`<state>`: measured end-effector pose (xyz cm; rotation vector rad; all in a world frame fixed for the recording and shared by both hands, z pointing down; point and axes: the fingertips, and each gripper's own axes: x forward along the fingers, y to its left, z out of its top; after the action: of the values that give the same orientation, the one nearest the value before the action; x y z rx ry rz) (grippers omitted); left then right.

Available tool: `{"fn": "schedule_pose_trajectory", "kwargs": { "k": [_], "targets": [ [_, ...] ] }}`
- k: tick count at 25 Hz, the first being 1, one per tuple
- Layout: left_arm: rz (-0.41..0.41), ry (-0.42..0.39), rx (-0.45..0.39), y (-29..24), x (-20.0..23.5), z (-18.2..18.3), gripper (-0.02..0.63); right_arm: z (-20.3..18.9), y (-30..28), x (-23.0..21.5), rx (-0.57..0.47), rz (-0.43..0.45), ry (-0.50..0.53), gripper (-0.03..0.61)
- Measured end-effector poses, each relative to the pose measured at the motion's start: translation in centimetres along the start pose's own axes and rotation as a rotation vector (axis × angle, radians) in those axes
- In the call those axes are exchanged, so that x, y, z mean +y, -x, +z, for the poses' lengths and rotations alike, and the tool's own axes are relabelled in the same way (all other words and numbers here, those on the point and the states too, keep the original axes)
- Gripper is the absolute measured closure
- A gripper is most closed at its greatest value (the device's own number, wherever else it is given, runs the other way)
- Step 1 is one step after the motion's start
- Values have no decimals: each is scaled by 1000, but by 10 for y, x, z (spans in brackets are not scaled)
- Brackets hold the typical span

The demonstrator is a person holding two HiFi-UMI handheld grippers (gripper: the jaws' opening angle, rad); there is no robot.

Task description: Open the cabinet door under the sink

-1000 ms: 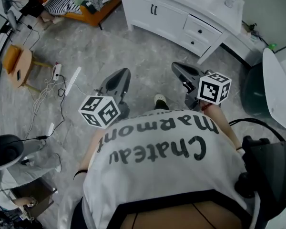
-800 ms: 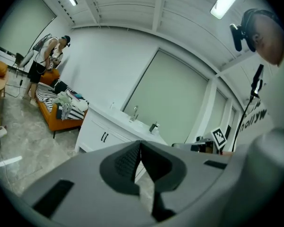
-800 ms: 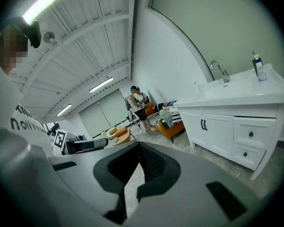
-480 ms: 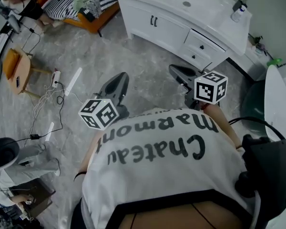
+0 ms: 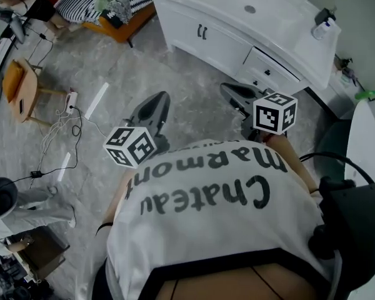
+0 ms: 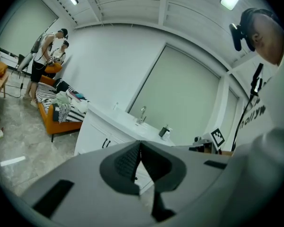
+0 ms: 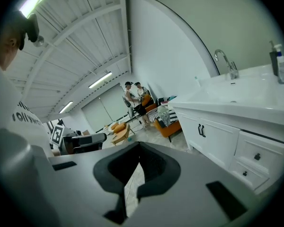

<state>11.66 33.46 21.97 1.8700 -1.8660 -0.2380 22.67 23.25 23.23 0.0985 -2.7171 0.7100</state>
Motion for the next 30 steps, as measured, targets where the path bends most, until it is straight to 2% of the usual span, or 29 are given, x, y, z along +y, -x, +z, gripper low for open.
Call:
{"fn": "schedule_pose_trajectory", "kwargs": {
  "k": [10, 22, 30],
  "targets": [
    [29, 7, 38, -24, 9, -2, 606, 7, -13, -27, 7, 18, -22, 569],
    [-41, -45, 79, -65, -7, 6, 605, 11, 6, -61, -50, -42, -102, 569],
    [-44, -43, 108, -71, 9, 5, 604, 15, -8, -68, -55, -53, -118, 569]
  ]
}}
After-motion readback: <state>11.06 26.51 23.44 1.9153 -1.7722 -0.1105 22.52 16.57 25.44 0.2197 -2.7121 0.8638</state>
